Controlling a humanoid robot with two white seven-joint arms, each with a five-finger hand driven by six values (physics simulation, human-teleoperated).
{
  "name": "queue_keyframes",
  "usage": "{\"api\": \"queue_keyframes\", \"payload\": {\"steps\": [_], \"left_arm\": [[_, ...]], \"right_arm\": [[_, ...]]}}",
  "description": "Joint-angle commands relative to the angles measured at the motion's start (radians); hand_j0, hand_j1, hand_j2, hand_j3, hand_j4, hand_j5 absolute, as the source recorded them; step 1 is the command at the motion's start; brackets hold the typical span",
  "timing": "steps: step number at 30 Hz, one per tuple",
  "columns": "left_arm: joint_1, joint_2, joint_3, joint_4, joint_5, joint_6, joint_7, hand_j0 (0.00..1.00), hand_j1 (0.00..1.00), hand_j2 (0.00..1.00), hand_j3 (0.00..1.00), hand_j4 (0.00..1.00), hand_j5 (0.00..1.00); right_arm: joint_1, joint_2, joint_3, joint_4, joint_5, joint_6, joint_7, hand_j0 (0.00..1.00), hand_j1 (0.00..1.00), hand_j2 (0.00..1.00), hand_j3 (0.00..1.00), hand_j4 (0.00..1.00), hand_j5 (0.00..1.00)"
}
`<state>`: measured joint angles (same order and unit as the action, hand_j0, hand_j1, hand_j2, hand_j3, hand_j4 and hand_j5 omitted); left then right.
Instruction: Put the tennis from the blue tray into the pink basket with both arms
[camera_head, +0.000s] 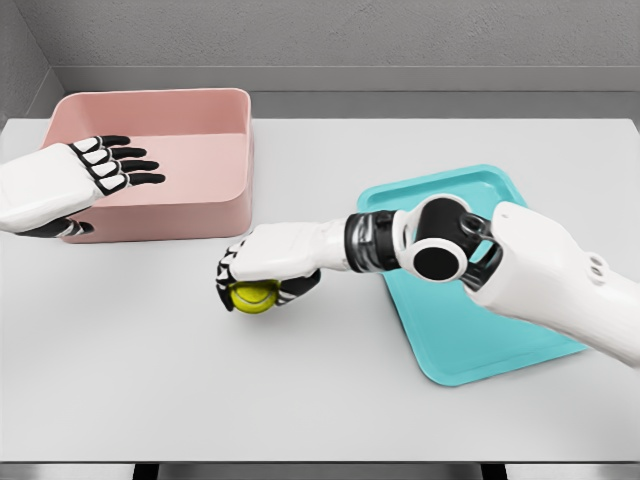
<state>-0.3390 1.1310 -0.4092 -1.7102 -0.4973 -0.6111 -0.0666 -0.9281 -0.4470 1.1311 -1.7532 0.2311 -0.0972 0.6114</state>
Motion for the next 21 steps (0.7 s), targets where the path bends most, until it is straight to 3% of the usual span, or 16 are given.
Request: {"api": "queue_keyframes", "payload": {"steps": [1,3,13,17,21], "left_arm": [[0.0,0.004,0.001,0.0,0.008,0.0,0.001,1.0,1.0,1.0,1.0,1.0,1.0],[0.0,0.007,0.001,0.003,0.003,0.0,0.001,1.0,1.0,1.0,1.0,1.0,1.0],[0.0,0.009,0.001,-0.002,0.008,0.0,0.001,1.0,1.0,1.0,1.0,1.0,1.0],[0.0,0.013,0.001,0.0,0.008,0.0,0.001,1.0,1.0,1.0,1.0,1.0,1.0],[0.0,0.012,0.0,-0.009,0.008,0.0,0.001,1.0,1.0,1.0,1.0,1.0,1.0]], "right_arm": [[-0.002,0.005,0.001,0.0,-0.003,0.002,0.0,0.55,0.55,0.55,0.55,0.55,0.55],[-0.002,0.007,-0.001,0.0,-0.003,0.024,0.0,1.0,1.0,1.0,1.0,1.0,1.0],[-0.029,0.008,-0.02,0.0,0.001,0.021,0.0,1.0,1.0,1.0,1.0,1.0,1.0],[-0.038,-0.013,-0.206,-0.002,0.004,-0.012,0.0,1.0,1.0,1.0,1.0,1.0,1.0],[-0.035,-0.081,-0.366,-0.002,0.001,-0.045,0.0,1.0,1.0,1.0,1.0,1.0,1.0]]}}
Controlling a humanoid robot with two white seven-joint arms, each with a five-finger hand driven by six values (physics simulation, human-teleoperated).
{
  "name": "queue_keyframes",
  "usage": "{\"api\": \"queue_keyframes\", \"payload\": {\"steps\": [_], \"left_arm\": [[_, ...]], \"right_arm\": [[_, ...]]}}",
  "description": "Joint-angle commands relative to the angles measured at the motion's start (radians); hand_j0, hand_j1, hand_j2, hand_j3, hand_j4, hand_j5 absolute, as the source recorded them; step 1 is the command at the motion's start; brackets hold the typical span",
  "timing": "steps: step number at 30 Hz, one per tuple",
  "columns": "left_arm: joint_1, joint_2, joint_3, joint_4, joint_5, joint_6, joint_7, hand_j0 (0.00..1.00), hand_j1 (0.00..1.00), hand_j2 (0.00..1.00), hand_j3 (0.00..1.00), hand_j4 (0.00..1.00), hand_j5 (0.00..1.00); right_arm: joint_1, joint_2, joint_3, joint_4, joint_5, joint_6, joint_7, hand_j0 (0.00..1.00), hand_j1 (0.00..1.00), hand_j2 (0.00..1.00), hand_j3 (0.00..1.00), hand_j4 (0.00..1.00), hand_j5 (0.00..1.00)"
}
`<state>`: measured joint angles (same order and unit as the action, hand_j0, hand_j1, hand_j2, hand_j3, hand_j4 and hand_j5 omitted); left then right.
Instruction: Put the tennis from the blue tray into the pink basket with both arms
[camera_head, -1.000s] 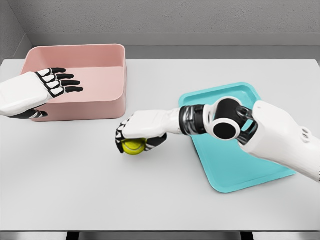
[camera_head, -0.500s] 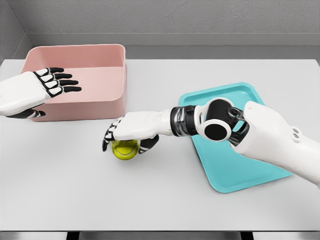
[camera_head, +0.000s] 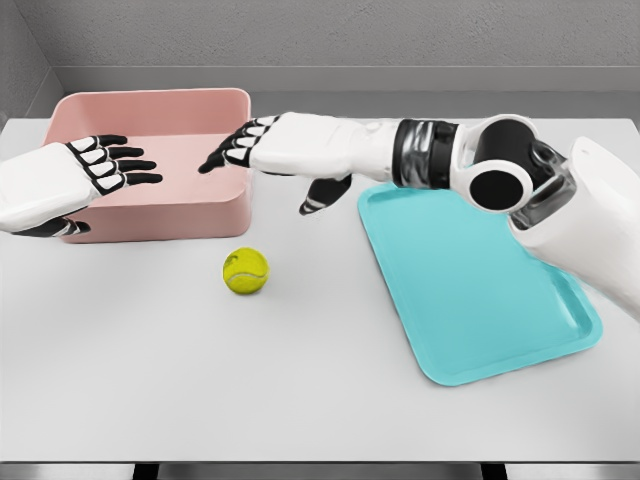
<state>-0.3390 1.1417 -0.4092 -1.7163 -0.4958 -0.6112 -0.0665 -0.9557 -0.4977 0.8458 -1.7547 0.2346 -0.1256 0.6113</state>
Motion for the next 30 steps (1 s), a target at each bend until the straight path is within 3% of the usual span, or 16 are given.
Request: {"api": "queue_keyframes", "payload": {"steps": [1,4,7,11,14,17,20,23,28,30], "left_arm": [[0.0,0.0,0.0,-0.003,0.006,0.0,0.001,1.0,1.0,1.0,1.0,1.0,1.0],[0.0,-0.039,-0.007,-0.022,-0.001,0.0,-0.013,1.0,1.0,1.0,1.0,1.0,1.0],[0.0,-0.089,0.003,-0.035,-0.087,0.0,-0.039,1.0,1.0,1.0,1.0,1.0,1.0],[-0.002,-0.194,0.006,-0.055,-0.26,0.0,-0.038,1.0,1.0,1.0,1.0,1.0,1.0],[-0.002,-0.237,0.006,-0.055,-0.342,0.0,-0.042,1.0,1.0,1.0,1.0,1.0,1.0],[-0.002,-0.275,-0.005,-0.055,-0.365,0.0,-0.076,1.0,1.0,1.0,1.0,1.0,1.0],[-0.003,-0.293,-0.013,-0.055,-0.369,0.0,-0.078,1.0,1.0,1.0,1.0,1.0,1.0],[-0.018,-0.318,-0.063,-0.055,-0.42,0.0,-0.078,1.0,1.0,1.0,1.0,1.0,1.0],[-0.008,-0.338,-0.068,-0.055,-0.425,0.0,-0.078,1.0,1.0,1.0,1.0,1.0,1.0],[-0.008,-0.372,-0.069,-0.055,-0.474,0.0,-0.078,1.0,1.0,1.0,1.0,1.0,1.0]], "right_arm": [[0.002,-0.061,-0.112,0.0,-0.003,-0.017,0.0,1.0,1.0,1.0,1.0,1.0,1.0],[0.063,-0.162,-0.208,0.001,-0.006,-0.006,0.0,1.0,1.0,1.0,1.0,1.0,1.0],[0.143,-0.235,-0.277,0.007,-0.006,-0.017,0.0,1.0,1.0,1.0,1.0,1.0,1.0],[0.351,-0.317,-0.424,0.007,-0.006,-0.098,0.0,1.0,1.0,1.0,1.0,1.0,1.0],[0.502,-0.343,-0.514,0.011,-0.004,-0.112,0.0,1.0,1.0,1.0,1.0,1.0,1.0],[0.629,-0.358,-0.629,0.011,-0.006,-0.207,0.0,1.0,1.0,1.0,1.0,1.0,1.0],[0.67,-0.36,-0.652,0.011,-0.006,-0.249,0.0,1.0,1.0,1.0,1.0,1.0,1.0],[0.742,-0.381,-0.757,0.012,-0.008,-0.261,0.0,1.0,1.0,1.0,1.0,1.0,1.0],[0.739,-0.381,-0.755,0.004,-0.008,-0.258,0.0,1.0,1.0,1.0,1.0,1.0,1.0],[0.739,-0.381,-0.755,0.006,-0.008,-0.258,0.0,1.0,1.0,1.0,1.0,1.0,1.0]]}}
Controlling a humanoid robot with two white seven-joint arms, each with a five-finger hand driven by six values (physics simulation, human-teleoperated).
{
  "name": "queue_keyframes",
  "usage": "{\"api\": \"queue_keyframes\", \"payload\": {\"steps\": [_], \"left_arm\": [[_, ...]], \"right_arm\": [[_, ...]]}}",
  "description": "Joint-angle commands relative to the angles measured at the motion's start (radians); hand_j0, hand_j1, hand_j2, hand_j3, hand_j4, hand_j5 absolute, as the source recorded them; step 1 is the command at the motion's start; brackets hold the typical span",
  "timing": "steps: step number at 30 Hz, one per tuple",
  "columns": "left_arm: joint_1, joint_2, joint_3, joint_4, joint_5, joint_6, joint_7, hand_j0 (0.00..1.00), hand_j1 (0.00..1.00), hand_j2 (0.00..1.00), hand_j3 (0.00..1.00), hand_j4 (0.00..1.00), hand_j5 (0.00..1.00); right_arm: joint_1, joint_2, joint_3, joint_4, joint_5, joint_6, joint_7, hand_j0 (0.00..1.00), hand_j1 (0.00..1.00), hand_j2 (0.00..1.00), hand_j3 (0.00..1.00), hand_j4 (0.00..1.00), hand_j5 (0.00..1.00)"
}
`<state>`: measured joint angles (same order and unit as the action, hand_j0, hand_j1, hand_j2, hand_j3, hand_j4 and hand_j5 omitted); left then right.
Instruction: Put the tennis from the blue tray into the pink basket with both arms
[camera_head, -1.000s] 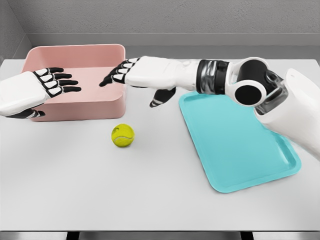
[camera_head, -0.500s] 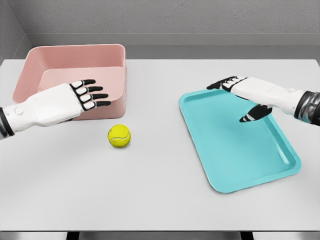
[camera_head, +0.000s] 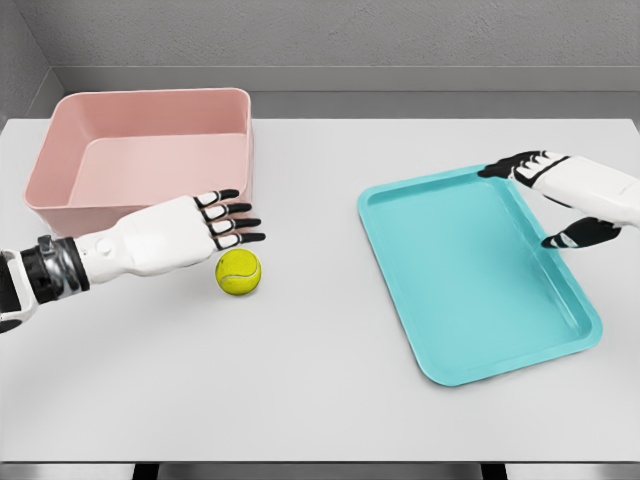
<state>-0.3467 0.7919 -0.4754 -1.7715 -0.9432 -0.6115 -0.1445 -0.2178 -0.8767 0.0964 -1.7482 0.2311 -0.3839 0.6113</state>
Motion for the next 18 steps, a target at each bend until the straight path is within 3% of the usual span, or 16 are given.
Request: {"api": "queue_keyframes", "payload": {"steps": [1,6,10,18], "left_arm": [[0.0,-0.023,-0.003,0.001,-0.029,0.001,0.0,1.0,1.0,1.0,1.0,1.0,1.0],[-0.008,-0.017,-0.026,0.001,-0.042,0.001,0.0,1.0,1.0,1.0,1.0,1.0,1.0],[-0.038,-0.011,-0.109,0.001,-0.042,0.001,-0.001,1.0,1.0,1.0,1.0,1.0,1.0],[-0.083,-0.028,-0.149,-0.002,-0.043,0.001,-0.167,1.0,1.0,1.0,1.0,1.0,1.0]], "right_arm": [[0.0,-0.002,-0.007,-0.001,-0.004,0.0,0.0,1.0,1.0,1.0,1.0,1.0,1.0],[-0.009,-0.002,-0.009,-0.004,-0.004,0.0,0.0,1.0,1.0,1.0,1.0,1.0,1.0],[-0.011,-0.001,-0.009,-0.005,-0.004,-0.001,0.0,1.0,1.0,1.0,1.0,1.0,1.0],[-0.014,0.002,-0.009,-0.004,-0.006,-0.001,0.0,1.0,1.0,1.0,1.0,1.0,1.0]]}}
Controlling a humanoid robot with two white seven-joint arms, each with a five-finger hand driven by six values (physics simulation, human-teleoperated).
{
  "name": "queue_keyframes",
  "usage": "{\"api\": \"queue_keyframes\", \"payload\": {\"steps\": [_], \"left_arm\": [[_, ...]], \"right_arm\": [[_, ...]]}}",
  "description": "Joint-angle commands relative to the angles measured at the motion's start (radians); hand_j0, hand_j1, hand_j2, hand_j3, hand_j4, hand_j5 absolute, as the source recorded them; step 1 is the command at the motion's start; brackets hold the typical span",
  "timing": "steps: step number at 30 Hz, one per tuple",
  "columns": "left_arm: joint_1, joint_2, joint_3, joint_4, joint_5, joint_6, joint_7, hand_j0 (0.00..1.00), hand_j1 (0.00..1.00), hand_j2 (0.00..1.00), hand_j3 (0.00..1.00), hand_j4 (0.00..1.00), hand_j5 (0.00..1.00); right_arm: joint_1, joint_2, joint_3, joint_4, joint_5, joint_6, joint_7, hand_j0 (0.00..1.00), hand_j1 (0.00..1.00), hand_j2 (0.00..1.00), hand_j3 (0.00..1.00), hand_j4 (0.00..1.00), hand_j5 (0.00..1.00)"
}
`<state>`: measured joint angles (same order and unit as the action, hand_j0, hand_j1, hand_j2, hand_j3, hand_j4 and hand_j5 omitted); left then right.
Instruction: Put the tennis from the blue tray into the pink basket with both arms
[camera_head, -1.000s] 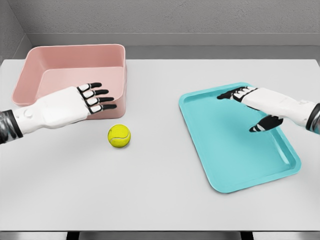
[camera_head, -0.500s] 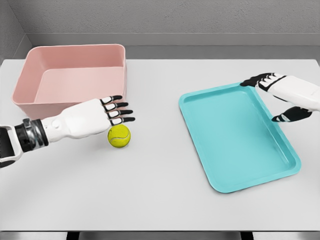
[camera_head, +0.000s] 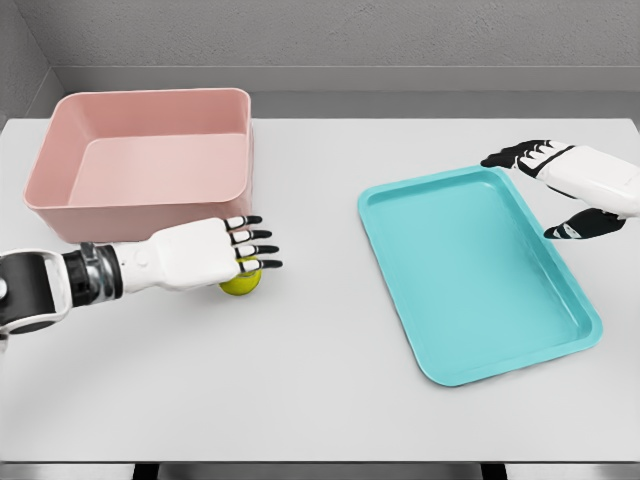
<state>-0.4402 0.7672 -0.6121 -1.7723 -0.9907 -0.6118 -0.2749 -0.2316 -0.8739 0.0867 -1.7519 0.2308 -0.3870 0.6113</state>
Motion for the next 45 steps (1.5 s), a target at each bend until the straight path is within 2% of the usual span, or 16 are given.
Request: {"api": "queue_keyframes", "payload": {"steps": [1,10,12,19,21,27,29,30,31,45], "left_arm": [[-0.003,-0.009,-0.025,-0.001,0.004,0.001,-0.04,1.0,1.0,1.0,1.0,1.0,1.0],[-0.035,-0.014,-0.083,-0.001,-0.04,0.001,-0.041,1.0,1.0,1.0,1.0,1.0,1.0],[-0.035,-0.014,-0.092,0.001,-0.039,0.001,-0.083,1.0,1.0,1.0,1.0,1.0,1.0],[-0.058,-0.016,-0.098,0.002,-0.04,0.001,-0.122,1.0,1.0,1.0,1.0,1.0,1.0],[-0.058,-0.016,-0.098,0.002,-0.039,0.001,-0.158,1.0,1.0,1.0,1.0,1.0,1.0],[-0.064,-0.016,-0.103,0.002,-0.039,0.001,-0.164,1.0,1.0,1.0,1.0,1.0,1.0],[-0.066,-0.014,-0.103,0.002,-0.04,0.001,-0.164,0.88,0.88,0.88,0.88,0.88,0.88],[-0.071,-0.015,-0.103,0.002,-0.04,0.001,-0.164,0.7,0.7,0.7,0.7,0.7,0.7],[-0.072,-0.014,-0.103,0.002,-0.039,0.001,-0.164,0.63,0.63,0.63,0.63,0.63,0.63],[-0.064,-0.012,-0.127,0.004,-0.04,0.001,-0.165,0.51,0.51,0.51,0.51,0.51,0.51]], "right_arm": [[0.0,0.0,-0.001,0.0,-0.004,0.002,0.0,1.0,1.0,1.0,1.0,1.0,1.0],[0.0,0.001,0.001,0.0,-0.005,0.002,0.0,1.0,1.0,1.0,1.0,1.0,1.0],[-0.002,0.007,0.001,0.0,-0.005,0.002,0.0,1.0,1.0,1.0,1.0,1.0,1.0],[0.003,0.01,0.01,0.006,-0.005,0.002,0.0,1.0,1.0,1.0,1.0,1.0,1.0],[0.008,0.009,0.008,0.008,-0.005,0.002,0.0,1.0,1.0,1.0,1.0,1.0,1.0],[0.005,0.01,0.008,0.006,-0.005,0.003,0.0,1.0,1.0,1.0,1.0,1.0,1.0],[0.006,0.009,0.008,0.006,-0.005,0.003,0.0,1.0,1.0,1.0,1.0,1.0,1.0],[0.005,0.009,0.008,0.008,-0.005,0.003,0.0,1.0,1.0,1.0,1.0,1.0,1.0],[0.005,0.009,0.01,0.008,-0.005,0.003,0.0,1.0,1.0,1.0,1.0,1.0,1.0],[0.0,0.01,0.01,0.008,-0.005,0.005,0.0,1.0,1.0,1.0,1.0,1.0,1.0]]}}
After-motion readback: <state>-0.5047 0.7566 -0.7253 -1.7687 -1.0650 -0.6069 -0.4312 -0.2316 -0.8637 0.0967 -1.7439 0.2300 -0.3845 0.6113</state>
